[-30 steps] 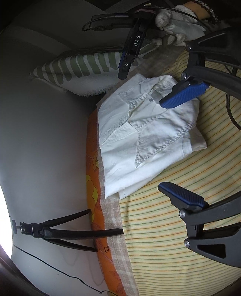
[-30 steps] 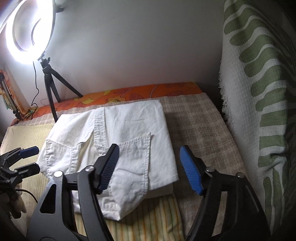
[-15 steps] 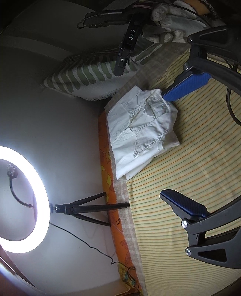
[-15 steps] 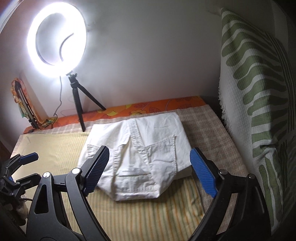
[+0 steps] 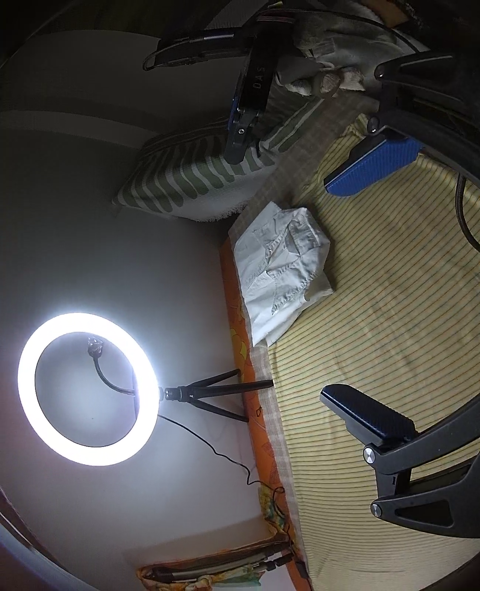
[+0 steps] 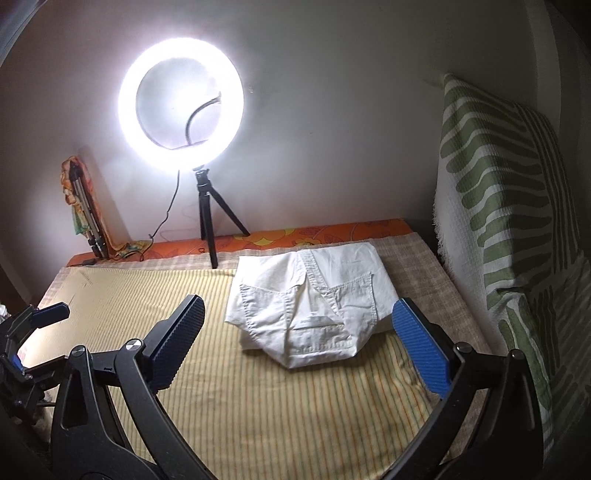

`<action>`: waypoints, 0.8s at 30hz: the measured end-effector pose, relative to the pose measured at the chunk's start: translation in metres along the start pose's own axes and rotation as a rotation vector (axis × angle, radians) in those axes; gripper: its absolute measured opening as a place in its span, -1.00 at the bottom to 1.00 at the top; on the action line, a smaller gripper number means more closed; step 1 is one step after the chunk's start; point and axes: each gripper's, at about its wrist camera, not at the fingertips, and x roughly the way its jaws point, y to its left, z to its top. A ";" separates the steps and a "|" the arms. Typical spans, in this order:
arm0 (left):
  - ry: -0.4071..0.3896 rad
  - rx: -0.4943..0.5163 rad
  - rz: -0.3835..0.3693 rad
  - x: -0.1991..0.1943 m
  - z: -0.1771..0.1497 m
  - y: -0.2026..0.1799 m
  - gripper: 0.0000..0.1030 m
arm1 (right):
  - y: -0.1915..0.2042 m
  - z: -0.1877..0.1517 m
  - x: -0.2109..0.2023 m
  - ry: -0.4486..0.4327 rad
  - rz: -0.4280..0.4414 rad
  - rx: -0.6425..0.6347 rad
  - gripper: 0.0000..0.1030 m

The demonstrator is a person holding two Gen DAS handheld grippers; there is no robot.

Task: Fold small clothes

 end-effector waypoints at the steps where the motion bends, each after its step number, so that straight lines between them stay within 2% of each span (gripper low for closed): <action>1: -0.003 -0.004 -0.002 -0.007 -0.003 0.001 0.99 | 0.005 -0.002 -0.004 -0.001 -0.004 -0.005 1.00; 7: -0.026 0.017 -0.002 -0.041 -0.020 0.004 0.99 | 0.042 -0.024 -0.024 -0.010 -0.022 -0.058 1.00; 12: -0.021 0.006 -0.013 -0.061 -0.035 0.012 0.99 | 0.068 -0.045 -0.033 -0.015 -0.010 -0.040 1.00; 18: -0.043 0.011 0.006 -0.084 -0.055 0.022 0.99 | 0.089 -0.063 -0.032 -0.023 -0.009 0.004 1.00; 24: -0.066 0.034 0.037 -0.097 -0.060 0.027 0.99 | 0.096 -0.071 -0.037 -0.053 -0.030 0.025 1.00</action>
